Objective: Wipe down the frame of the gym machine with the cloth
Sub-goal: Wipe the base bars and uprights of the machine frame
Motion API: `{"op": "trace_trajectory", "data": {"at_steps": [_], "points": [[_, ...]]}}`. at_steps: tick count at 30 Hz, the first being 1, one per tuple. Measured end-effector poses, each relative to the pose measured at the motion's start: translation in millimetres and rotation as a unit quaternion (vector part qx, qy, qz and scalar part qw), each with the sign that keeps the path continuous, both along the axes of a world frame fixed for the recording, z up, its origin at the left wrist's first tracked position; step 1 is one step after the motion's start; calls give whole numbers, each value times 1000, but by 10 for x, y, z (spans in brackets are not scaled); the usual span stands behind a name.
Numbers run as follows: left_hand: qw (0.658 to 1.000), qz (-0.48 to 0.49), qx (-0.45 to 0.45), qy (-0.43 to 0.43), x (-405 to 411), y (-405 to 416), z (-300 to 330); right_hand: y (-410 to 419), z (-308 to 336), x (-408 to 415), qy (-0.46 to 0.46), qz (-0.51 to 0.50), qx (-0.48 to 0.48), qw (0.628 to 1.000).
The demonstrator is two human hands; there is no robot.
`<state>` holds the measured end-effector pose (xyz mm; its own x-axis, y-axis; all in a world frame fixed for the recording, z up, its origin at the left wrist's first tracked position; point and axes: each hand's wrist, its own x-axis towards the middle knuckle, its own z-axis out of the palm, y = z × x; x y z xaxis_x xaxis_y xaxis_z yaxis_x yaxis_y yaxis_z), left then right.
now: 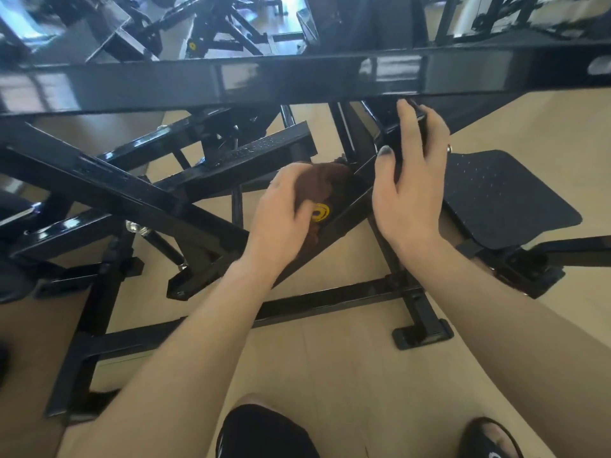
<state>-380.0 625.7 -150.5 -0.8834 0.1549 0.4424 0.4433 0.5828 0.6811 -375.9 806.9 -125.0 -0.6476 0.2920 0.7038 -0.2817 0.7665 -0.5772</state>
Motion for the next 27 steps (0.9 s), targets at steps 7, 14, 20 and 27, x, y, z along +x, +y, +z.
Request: {"op": "trace_trajectory", "data": {"at_steps": [7,14,20,27], "points": [[979,73,135,-135,252,-84,-444,-80,-11,2,-1,-16,4,1000],[978,112,52,-170,320,-311,-455,99,131,147,-31,0,52,998],[954,114,260,-97,145,89,-246,-255,187,223,42,121,141,982],[983,100,60,-142,249,-47,-741,-531,-396,-72,-162,128,299,931]]}}
